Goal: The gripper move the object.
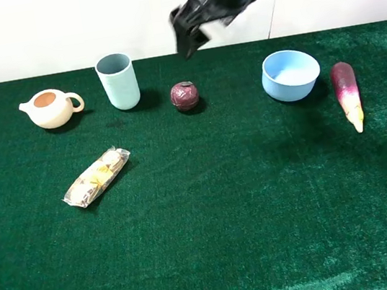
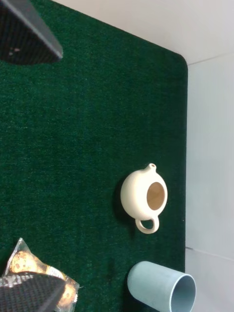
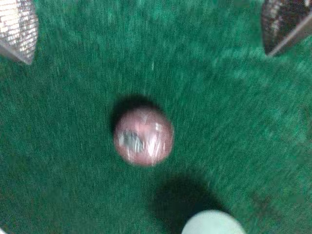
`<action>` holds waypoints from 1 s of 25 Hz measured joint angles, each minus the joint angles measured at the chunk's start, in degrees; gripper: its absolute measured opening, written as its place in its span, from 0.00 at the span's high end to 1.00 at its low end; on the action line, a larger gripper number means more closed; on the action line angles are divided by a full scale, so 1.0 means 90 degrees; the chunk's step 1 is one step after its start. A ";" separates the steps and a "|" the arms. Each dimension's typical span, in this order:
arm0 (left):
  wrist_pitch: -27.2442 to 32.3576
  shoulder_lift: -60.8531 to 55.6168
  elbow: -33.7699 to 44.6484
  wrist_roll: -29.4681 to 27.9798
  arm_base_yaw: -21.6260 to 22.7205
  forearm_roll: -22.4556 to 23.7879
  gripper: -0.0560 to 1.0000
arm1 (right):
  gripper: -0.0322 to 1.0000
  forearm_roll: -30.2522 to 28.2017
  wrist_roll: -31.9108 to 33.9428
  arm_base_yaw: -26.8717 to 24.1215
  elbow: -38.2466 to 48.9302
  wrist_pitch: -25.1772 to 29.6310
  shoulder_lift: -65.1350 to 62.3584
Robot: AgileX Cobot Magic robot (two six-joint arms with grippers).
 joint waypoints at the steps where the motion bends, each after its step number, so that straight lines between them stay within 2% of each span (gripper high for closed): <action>1: 0.0000 0.0000 0.0000 0.0000 0.0000 0.0000 0.15 | 0.30 -0.0058 0.0088 0.0000 0.0119 0.0134 -0.0293; 10: 0.0000 0.0000 0.0000 0.0000 0.0000 0.0000 0.15 | 0.30 -0.0637 0.1086 0.0000 0.1999 0.0787 -0.3287; 20: 0.0000 0.0000 0.0000 0.0000 0.0000 0.0000 0.15 | 0.30 -0.0684 0.1219 0.0000 0.4749 0.0850 -0.6869; 25: 0.0000 0.0000 0.0000 0.0000 0.0000 0.0000 0.15 | 0.30 -0.0677 0.1219 0.0000 0.5819 0.0857 -0.8500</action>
